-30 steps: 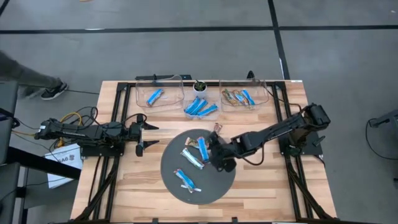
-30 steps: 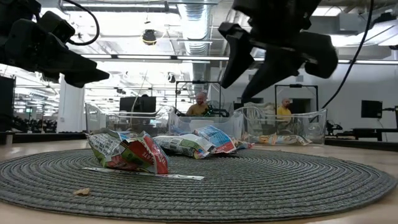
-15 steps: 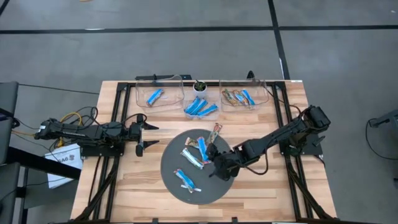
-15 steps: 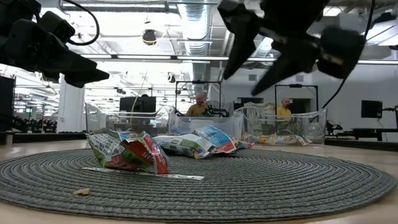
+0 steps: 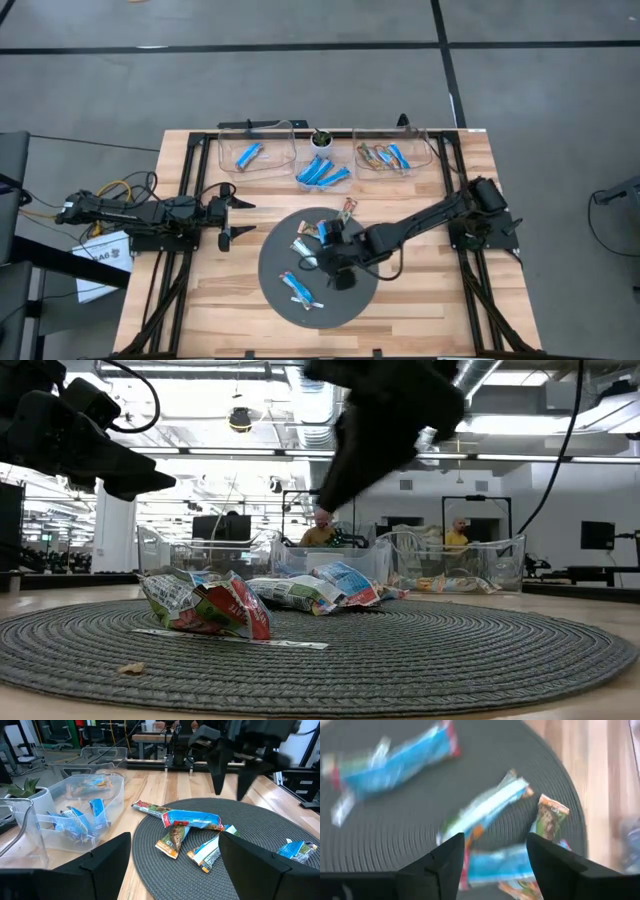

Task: Pick and place Granola Bars by type
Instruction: Put the yellow granola bar into the right transparent bin

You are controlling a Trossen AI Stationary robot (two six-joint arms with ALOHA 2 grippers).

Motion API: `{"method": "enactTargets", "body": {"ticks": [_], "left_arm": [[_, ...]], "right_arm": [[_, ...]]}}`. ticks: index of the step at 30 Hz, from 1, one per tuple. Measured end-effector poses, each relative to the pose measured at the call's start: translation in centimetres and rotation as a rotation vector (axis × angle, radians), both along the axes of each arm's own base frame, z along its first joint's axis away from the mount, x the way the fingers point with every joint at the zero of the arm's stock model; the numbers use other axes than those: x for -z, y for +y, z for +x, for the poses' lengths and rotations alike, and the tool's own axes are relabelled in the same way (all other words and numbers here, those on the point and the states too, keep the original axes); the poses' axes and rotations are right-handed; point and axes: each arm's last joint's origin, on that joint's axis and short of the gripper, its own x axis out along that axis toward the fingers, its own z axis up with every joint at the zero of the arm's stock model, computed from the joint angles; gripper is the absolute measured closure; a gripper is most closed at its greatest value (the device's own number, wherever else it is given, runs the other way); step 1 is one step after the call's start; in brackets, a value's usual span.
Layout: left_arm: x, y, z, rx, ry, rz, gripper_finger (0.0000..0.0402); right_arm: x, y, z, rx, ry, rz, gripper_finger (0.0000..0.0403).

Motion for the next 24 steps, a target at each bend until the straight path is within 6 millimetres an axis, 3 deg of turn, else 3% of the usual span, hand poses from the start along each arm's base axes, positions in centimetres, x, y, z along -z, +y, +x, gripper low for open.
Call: {"method": "enactTargets", "body": {"ticks": [5,12,19,24], "left_arm": [[0.0,0.0,0.0,0.000,0.000,0.000,0.0107],[0.0,0.0,0.0,0.000,0.000,0.000,0.0107],[0.0,0.0,0.0,0.000,0.000,0.000,0.0107],[0.0,0.0,0.0,0.000,0.000,0.000,0.0107]], "right_arm": [[-0.1,-0.1,1.6,0.224,0.001,0.136,0.0199],[0.2,0.3,2.6,0.379,0.035,0.370,0.0197],[0.1,-0.2,2.7,0.445,0.023,0.401,0.0202],[3.0,-0.2,3.5,0.502,0.089,0.385,0.0204]]}}
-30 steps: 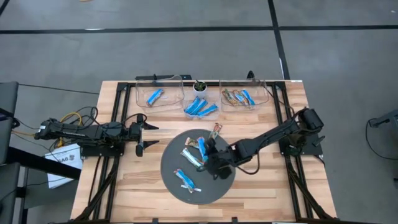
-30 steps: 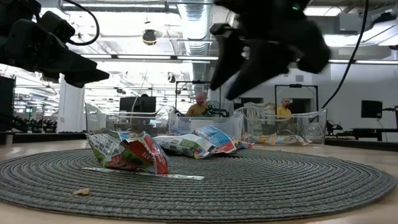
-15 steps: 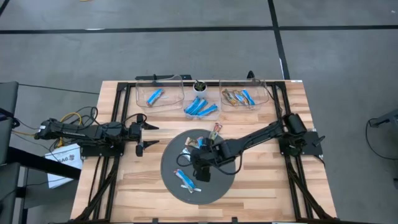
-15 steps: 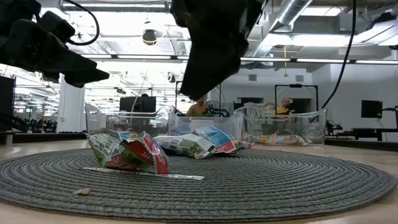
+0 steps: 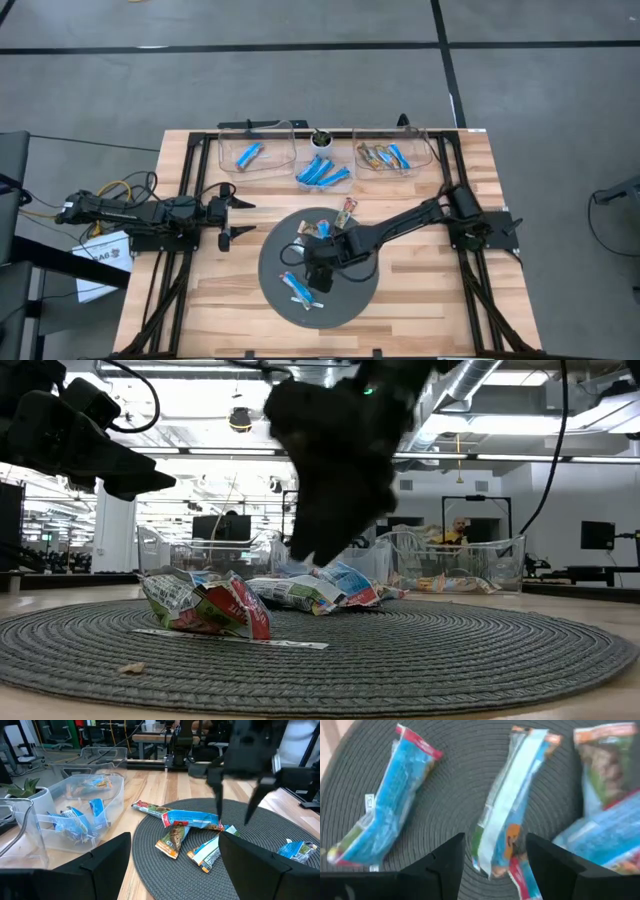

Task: Pick and place Granola Bars by type
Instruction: Put the yellow granola bar into the right transparent bin

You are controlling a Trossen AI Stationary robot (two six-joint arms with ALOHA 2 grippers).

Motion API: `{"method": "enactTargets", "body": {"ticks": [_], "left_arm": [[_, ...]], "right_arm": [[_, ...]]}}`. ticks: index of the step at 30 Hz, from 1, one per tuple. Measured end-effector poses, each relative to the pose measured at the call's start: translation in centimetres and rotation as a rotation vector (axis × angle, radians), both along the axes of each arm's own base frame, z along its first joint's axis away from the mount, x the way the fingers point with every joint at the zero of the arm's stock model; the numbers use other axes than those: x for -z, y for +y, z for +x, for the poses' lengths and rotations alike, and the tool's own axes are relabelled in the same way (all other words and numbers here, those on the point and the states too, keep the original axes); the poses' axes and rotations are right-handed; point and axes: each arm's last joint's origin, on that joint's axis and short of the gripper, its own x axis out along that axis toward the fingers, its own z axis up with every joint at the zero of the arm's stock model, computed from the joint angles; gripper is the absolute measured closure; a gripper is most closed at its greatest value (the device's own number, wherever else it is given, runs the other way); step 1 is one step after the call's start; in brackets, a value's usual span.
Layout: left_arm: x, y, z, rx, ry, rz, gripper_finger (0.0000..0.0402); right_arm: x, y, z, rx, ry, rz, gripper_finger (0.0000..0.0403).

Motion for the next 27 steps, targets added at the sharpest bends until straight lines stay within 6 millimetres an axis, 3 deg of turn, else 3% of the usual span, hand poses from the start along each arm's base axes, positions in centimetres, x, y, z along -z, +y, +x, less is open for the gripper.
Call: {"method": "enactTargets", "body": {"ticks": [11,20,27], "left_arm": [[0.1,0.0,0.1,-0.001,0.012,0.001,0.0107],[0.1,0.0,0.1,0.000,0.011,0.001,0.0107],[0.1,0.0,0.1,0.000,0.011,0.001,0.0107]], "right_arm": [[3.0,-0.4,3.7,0.005,0.054,0.011,0.0204],[3.2,-1.1,3.5,0.025,0.086,-0.028,0.0221],[3.2,-1.2,3.4,0.013,0.098,-0.049,0.0273]]}}
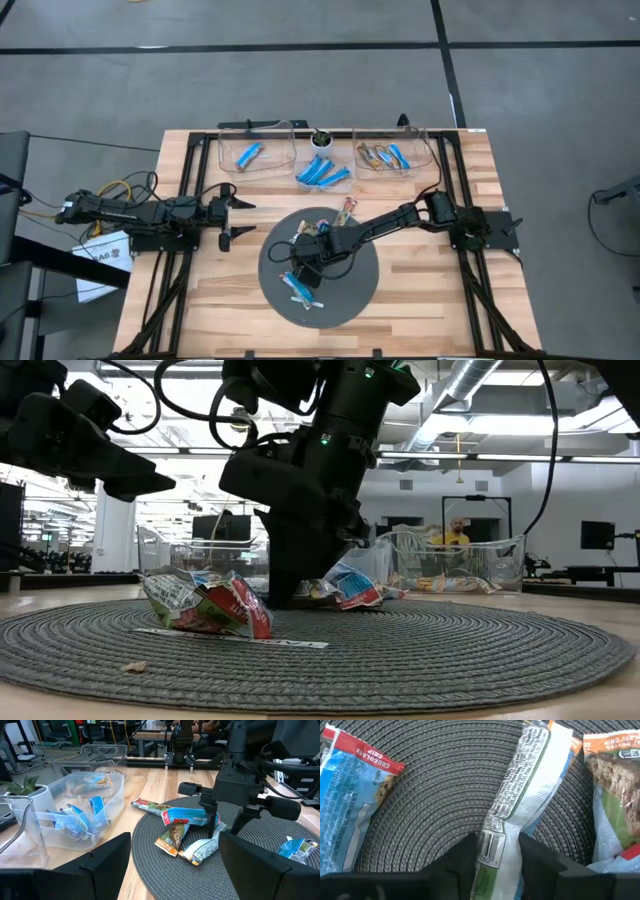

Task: Pick and place Granola Bars by type
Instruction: Put the yellow granola bar into the right transparent bin

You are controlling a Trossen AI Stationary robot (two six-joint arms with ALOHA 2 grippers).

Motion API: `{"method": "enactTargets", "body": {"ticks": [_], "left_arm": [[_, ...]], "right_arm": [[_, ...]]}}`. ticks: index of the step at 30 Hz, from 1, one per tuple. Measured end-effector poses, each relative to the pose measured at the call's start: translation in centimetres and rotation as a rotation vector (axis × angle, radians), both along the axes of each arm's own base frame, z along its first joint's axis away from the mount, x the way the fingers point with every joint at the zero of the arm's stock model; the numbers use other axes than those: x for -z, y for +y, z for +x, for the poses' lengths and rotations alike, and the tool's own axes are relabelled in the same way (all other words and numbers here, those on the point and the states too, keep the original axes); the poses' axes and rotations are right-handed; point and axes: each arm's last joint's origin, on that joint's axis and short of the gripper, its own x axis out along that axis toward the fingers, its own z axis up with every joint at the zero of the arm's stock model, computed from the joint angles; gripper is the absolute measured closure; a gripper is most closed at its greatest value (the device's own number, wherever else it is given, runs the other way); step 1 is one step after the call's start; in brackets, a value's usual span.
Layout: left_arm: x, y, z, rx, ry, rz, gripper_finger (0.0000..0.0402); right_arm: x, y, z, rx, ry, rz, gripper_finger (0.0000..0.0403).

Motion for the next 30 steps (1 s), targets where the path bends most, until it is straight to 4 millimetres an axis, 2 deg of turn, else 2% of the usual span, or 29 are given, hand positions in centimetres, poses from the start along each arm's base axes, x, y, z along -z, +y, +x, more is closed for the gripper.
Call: {"method": "enactTargets", "body": {"ticks": [5,10,19,30], "left_arm": [[0.0,0.0,0.0,0.000,0.000,0.000,0.0107],[0.0,0.0,0.0,0.000,0.000,0.000,0.0107],[0.0,0.0,0.0,0.000,0.000,0.000,0.0107],[0.0,0.0,0.0,0.000,0.000,0.000,0.0107]], "right_arm": [[0.0,0.0,0.0,-0.005,0.000,-0.003,0.0314],[0.0,0.5,-0.1,-0.027,-0.002,-0.007,0.0335],[0.0,0.7,-0.1,-0.037,-0.003,-0.002,0.0337],[0.0,-0.5,0.2,-0.004,-0.010,0.008,0.0337]]}}
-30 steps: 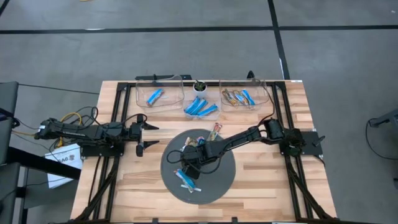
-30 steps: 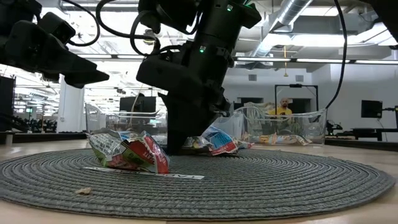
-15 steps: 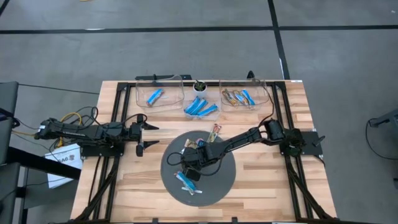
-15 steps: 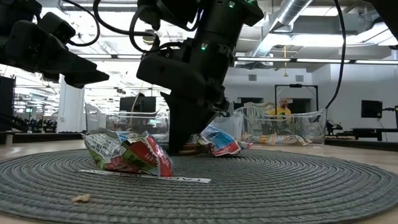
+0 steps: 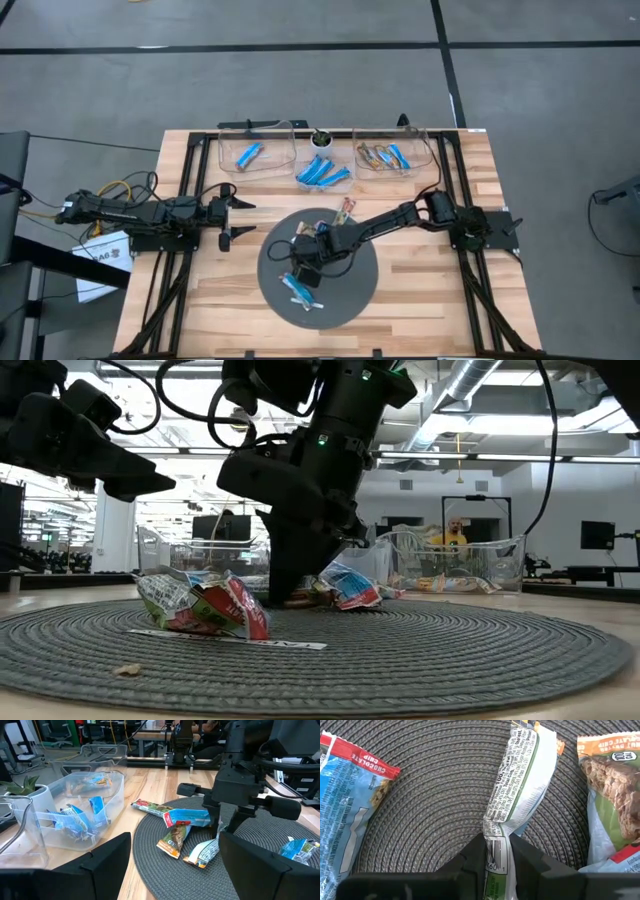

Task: Pick and place Granola Bars by type
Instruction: Put the yellow granola bar into the right transparent bin

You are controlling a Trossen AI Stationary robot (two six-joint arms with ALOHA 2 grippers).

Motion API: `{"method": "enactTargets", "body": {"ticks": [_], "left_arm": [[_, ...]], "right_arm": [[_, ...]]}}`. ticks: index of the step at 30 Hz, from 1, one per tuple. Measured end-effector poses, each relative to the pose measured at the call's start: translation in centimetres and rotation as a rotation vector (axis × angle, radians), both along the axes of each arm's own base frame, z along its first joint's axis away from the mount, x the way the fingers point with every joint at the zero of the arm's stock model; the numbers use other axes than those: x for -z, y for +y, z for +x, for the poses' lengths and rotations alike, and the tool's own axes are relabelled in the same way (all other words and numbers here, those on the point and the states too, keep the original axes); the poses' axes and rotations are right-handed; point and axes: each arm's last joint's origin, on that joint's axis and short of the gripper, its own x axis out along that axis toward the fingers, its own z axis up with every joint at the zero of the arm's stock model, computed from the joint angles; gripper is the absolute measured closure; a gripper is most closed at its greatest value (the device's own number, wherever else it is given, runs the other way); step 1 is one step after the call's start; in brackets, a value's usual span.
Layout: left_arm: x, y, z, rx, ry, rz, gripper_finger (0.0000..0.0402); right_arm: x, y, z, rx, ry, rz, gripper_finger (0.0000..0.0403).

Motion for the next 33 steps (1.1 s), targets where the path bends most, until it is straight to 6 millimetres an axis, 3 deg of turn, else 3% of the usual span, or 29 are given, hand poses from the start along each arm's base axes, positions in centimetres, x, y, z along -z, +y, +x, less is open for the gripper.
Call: {"method": "enactTargets", "body": {"ticks": [20,33], "left_arm": [[0.0,0.0,0.0,0.000,0.000,0.000,0.0107],[0.0,0.0,0.0,0.000,0.000,0.000,0.0107]], "right_arm": [[-0.1,-4.1,1.0,0.084,-0.022,0.035,0.0337],[-0.2,-3.3,1.1,0.084,-0.052,0.045,0.0337]]}}
